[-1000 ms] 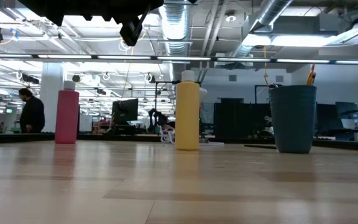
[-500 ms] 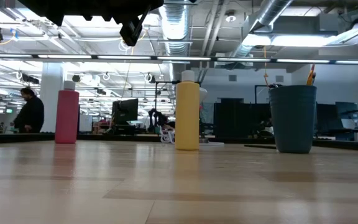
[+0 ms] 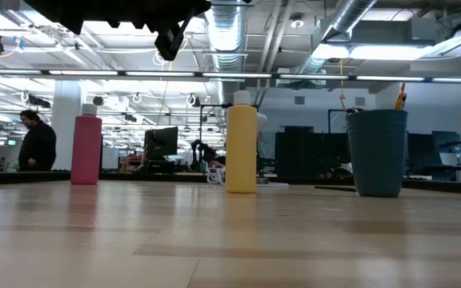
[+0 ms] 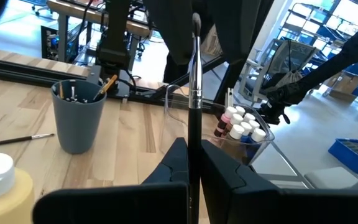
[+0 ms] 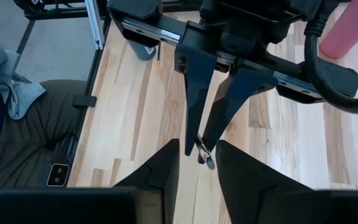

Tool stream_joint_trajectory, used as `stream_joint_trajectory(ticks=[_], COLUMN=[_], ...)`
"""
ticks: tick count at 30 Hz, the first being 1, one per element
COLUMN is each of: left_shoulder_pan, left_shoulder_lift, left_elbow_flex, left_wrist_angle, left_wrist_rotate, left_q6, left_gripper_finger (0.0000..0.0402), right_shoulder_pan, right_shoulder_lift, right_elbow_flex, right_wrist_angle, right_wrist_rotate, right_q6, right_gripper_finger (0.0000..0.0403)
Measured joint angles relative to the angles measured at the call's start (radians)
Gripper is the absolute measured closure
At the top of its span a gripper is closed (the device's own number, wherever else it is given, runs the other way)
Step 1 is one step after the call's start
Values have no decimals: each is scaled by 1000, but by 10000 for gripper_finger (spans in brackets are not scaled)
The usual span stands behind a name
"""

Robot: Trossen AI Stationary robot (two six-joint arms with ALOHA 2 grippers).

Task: Pick & Place Paint Supplies
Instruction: Put the left black silver paintbrush into the blue cup

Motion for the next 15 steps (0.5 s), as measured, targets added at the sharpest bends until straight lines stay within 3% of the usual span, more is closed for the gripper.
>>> stream_joint_trajectory(ticks=[15], left_shoulder_pan=[0], left_shoulder_lift=[0], left_elbow_flex=[0], left_wrist_angle=[0], left_wrist_rotate=[0], left_q6=[0], left_gripper_finger=[401], right_shoulder_pan=[0], right_shoulder_lift=[0], right_elbow_flex=[0], right_wrist_angle=[-11], right_wrist_rotate=[0], right_q6=[4], right_gripper_finger=[310])
